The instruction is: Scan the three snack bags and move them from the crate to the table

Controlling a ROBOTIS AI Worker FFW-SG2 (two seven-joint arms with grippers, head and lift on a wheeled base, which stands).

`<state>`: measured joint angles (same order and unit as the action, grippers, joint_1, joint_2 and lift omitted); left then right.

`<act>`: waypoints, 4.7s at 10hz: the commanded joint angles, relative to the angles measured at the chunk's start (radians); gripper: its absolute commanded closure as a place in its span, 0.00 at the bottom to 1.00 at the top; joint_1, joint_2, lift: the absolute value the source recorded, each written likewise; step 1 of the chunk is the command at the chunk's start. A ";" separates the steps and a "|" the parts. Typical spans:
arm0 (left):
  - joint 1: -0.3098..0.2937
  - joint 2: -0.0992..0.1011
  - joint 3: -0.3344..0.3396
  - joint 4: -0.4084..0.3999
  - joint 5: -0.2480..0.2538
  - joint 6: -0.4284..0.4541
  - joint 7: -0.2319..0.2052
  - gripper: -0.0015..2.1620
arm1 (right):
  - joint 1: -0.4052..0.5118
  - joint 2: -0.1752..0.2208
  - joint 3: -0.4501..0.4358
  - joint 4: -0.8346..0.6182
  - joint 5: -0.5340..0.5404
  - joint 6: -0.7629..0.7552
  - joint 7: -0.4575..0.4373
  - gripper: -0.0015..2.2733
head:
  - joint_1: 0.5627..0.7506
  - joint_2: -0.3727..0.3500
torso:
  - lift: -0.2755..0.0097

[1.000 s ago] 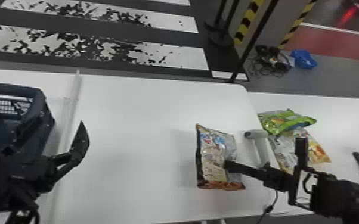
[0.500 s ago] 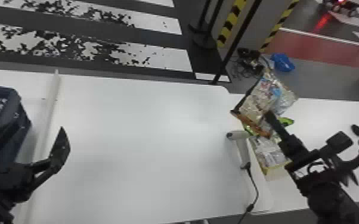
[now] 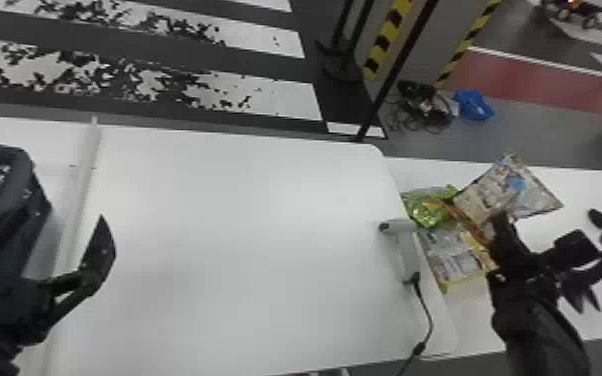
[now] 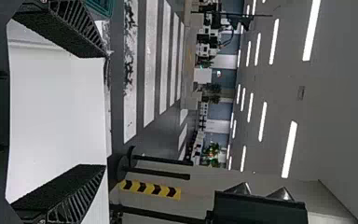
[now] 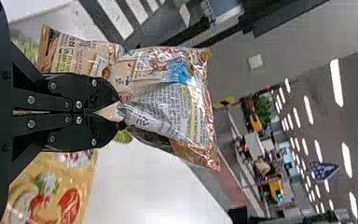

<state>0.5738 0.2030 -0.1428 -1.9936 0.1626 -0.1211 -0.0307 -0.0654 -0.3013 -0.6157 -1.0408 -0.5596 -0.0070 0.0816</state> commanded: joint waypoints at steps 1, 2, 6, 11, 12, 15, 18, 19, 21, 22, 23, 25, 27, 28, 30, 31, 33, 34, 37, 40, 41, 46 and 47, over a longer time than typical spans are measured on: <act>0.006 0.004 -0.004 -0.001 0.000 -0.015 0.000 0.01 | -0.037 -0.027 0.022 0.093 0.070 -0.003 -0.079 0.98 | 0.70 0.03 | 0.75; 0.006 0.006 -0.011 -0.002 0.000 -0.021 0.000 0.01 | -0.037 -0.033 0.034 0.119 0.109 -0.003 -0.092 0.98 | 0.70 0.03 | 0.75; 0.004 0.003 -0.040 -0.007 -0.020 -0.033 0.003 0.01 | -0.042 -0.041 0.093 0.099 0.150 0.227 -0.100 0.00 | 0.70 0.03 | 0.75; 0.006 -0.002 -0.066 -0.008 -0.044 -0.033 0.014 0.01 | 0.207 -0.009 0.119 -0.373 0.136 0.344 -0.243 0.03 | 0.70 0.03 | 0.75; 0.006 -0.002 -0.069 -0.011 -0.048 -0.030 0.017 0.01 | 0.256 0.016 0.125 -0.479 0.138 0.338 -0.244 0.03 | 0.70 0.03 | 0.75; 0.014 -0.002 -0.063 -0.045 -0.048 -0.008 0.028 0.01 | 0.420 0.045 0.255 -0.841 0.148 0.341 -0.257 0.02 | 0.70 0.03 | 0.75; 0.074 -0.008 0.008 -0.159 -0.046 0.105 0.052 0.01 | 0.487 0.080 0.426 -1.053 0.204 0.470 -0.166 0.02 | 0.70 0.03 | 0.75; 0.106 -0.016 0.032 -0.209 -0.038 0.157 0.052 0.01 | 0.515 0.085 0.487 -1.098 0.211 0.470 -0.158 0.03 | 0.70 0.12 | 0.75; 0.196 -0.025 0.080 -0.295 0.012 0.182 0.048 0.01 | 0.602 0.105 0.553 -1.197 0.211 0.451 -0.120 0.04 | 0.70 0.27 | 0.75; 0.245 -0.034 0.081 -0.330 0.011 0.182 0.054 0.01 | 0.654 0.110 0.573 -1.242 0.234 0.439 -0.108 0.04 | 0.70 0.36 | 0.75; 0.279 -0.037 0.074 -0.327 -0.003 0.179 0.058 0.01 | 0.717 0.131 0.579 -1.277 0.241 0.396 -0.086 0.04 | 0.70 0.41 | 0.75; 0.333 -0.033 0.008 -0.287 -0.083 0.068 0.106 0.01 | 0.851 0.139 0.570 -1.269 0.239 0.212 -0.060 0.05 | 0.70 0.45 | 0.75; 0.350 -0.019 -0.070 -0.235 -0.121 0.001 0.160 0.01 | 0.917 0.119 0.538 -1.219 0.190 0.101 -0.029 0.05 | 0.70 0.41 | 0.75; 0.342 -0.024 -0.092 -0.205 -0.117 0.001 0.152 0.02 | 0.926 0.087 0.511 -1.191 0.133 0.101 -0.010 0.05 | 0.70 0.34 | 0.75; 0.337 -0.031 -0.057 -0.195 -0.072 0.028 0.064 0.02 | 0.949 0.073 0.488 -1.174 0.102 0.068 -0.006 0.05 | 0.70 0.20 | 0.75; 0.337 -0.039 -0.015 -0.206 -0.064 0.028 0.028 0.02 | 0.957 0.074 0.487 -1.174 0.101 0.055 -0.020 0.05 | 0.70 0.17 | 0.75; 0.340 -0.059 0.051 -0.248 -0.038 0.077 -0.002 0.02 | 0.964 0.074 0.456 -1.174 0.069 0.040 -0.036 0.05 | 0.70 0.18 | 0.75; 0.345 -0.060 0.054 -0.261 -0.038 0.087 0.006 0.02 | 0.967 0.077 0.450 -1.176 0.063 0.037 -0.036 0.05 | 0.70 0.20 | 0.75; 0.348 -0.062 0.035 -0.275 -0.054 0.093 0.015 0.02 | 0.986 0.076 0.439 -1.191 0.061 0.031 -0.036 0.05 | 0.70 0.20 | 0.75; 0.348 -0.063 0.035 -0.275 -0.054 0.090 0.022 0.02 | 0.986 0.077 0.436 -1.190 0.061 0.025 -0.036 0.05 | 0.70 0.18 | 0.75; 0.348 -0.063 0.035 -0.275 -0.054 0.090 0.022 0.02 | 0.986 0.077 0.436 -1.190 0.061 0.025 -0.036 0.05 | 0.70 0.18 | 0.75; 0.348 -0.063 0.035 -0.281 -0.054 0.090 0.022 0.02 | 0.984 0.076 0.436 -1.190 0.061 0.009 -0.034 0.05 | 0.70 0.18 | 0.75; 0.348 -0.063 0.035 -0.281 -0.054 0.090 0.022 0.02 | 0.984 0.076 0.436 -1.188 0.061 0.009 -0.034 0.05 | 0.70 0.18 | 0.75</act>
<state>0.9219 0.1396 -0.1074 -2.2748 0.1089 -0.0314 -0.0091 0.9186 -0.2251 -0.1795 -2.2294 -0.4986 0.0027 0.0475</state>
